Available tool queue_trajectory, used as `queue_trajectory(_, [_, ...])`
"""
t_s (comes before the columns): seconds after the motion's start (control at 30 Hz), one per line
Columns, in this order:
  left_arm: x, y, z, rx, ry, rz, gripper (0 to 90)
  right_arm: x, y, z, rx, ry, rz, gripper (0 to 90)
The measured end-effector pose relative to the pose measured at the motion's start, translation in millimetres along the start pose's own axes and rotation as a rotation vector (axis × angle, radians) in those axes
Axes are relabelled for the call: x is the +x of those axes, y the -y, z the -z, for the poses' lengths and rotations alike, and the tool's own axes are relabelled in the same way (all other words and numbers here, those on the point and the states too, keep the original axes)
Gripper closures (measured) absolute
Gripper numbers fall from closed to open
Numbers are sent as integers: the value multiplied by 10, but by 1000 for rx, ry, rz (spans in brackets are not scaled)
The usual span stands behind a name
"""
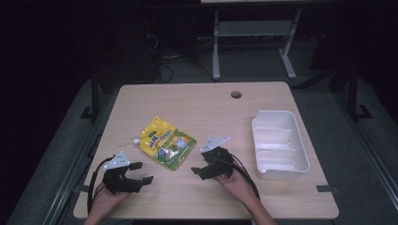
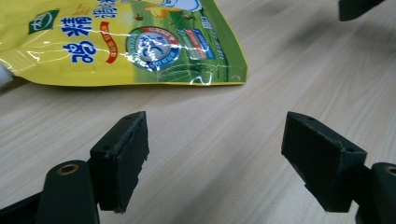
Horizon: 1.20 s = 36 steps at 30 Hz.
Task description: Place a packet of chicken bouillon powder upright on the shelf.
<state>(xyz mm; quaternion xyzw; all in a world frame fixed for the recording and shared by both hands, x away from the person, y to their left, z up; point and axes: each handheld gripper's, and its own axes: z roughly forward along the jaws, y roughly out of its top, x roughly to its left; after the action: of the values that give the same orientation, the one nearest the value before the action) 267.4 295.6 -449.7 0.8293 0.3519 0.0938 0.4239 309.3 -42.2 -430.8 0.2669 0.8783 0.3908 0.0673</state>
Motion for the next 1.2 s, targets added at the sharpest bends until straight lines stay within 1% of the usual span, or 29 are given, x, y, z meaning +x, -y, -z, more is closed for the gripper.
queue_trajectory(0.03, [18,0,8,-2,-4,2,227,-16,-99,-56,-1,-3,6,328])
queue_trajectory(0.1, [39,3,14,-2,-8,10,227,-32,-201,-122,6,-5,8,334])
queue_trajectory(0.13, [39,3,14,-2,-8,10,227,-36,-238,-147,7,-6,6,343])
queue_trajectory(0.17, [67,7,18,-4,-14,20,227,-48,-296,-191,9,-14,9,353])
queue_trajectory(0.2, [67,7,18,-4,-14,20,227,-48,-296,-191,9,-14,9,353])
queue_trajectory(0.23, [95,8,20,-3,-21,27,227,-52,-389,-266,20,-16,7,355])
queue_trajectory(0.33, [124,7,23,-4,-29,34,227,-58,-495,-383,30,-19,9,354])
queue_trajectory(0.37, [172,4,30,-10,-38,56,227,-66,-529,-440,37,-16,10,356])
queue_trajectory(0.4, [172,4,30,-10,-38,56,227,-66,-529,-440,37,-16,10,356])
queue_trajectory(0.43, [223,-4,34,-18,-51,81,227,-83,-573,-529,52,-9,6,367])
queue_trajectory(0.47, [223,-4,34,-18,-51,81,227,-83,-573,-529,52,-9,6,367])
queue_trajectory(0.5, [257,-12,33,-25,-54,99,227,-96,-590,-570,60,-2,9,375])
queue_trajectory(0.53, [277,-17,31,-25,-55,109,228,-117,-611,-615,71,13,7,386])
queue_trajectory(0.57, [312,-28,25,-22,-65,116,230,-133,-622,-638,72,18,2,399])
queue_trajectory(0.6, [355,-44,16,-23,-70,139,233,-178,-641,-691,74,28,-10,416])
queue_trajectory(0.67, [393,-65,4,-21,-78,161,243,-215,-647,-730,82,31,-33,415])
queue_trajectory(0.7, [405,-74,-3,-18,-83,163,251,-240,-647,-761,100,26,-47,408])
queue_trajectory(0.73, [405,-74,-3,-18,-83,163,254,-240,-647,-761,100,26,-47,408])
queue_trajectory(0.77, [428,-97,-30,-10,-92,173,262,-277,-634,-807,127,28,-57,406])
queue_trajectory(0.8, [428,-97,-30,-10,-92,173,266,-277,-634,-807,127,28,-57,406])
queue_trajectory(0.83, [454,-122,-62,3,-97,182,272,-296,-616,-850,148,32,-72,391])
queue_trajectory(0.87, [470,-138,-81,12,-101,187,275,-296,-615,-856,149,37,-66,393])
queue_trajectory(0.9, [470,-138,-81,12,-101,187,279,-287,-620,-857,152,44,-62,395])
queue_trajectory(1.0, [503,-177,-130,14,-107,208,297,-286,-615,-867,162,48,-51,400])
queue_trajectory(1.03, [524,-186,-156,4,-102,228,309,-285,-614,-870,163,48,-56,402])
queue_trajectory(1.07, [540,-195,-185,19,-106,240,312,-285,-613,-871,166,50,-55,405])
queue_trajectory(1.13, [550,-200,-204,25,-110,244,312,-284,-611,-872,170,53,-54,409])
queue_trajectory(1.17, [577,-208,-241,29,-113,265,312,-283,-606,-871,177,50,-66,416])
queue_trajectory(1.2, [594,-213,-261,24,-114,282,313,-287,-599,-872,177,51,-67,421])
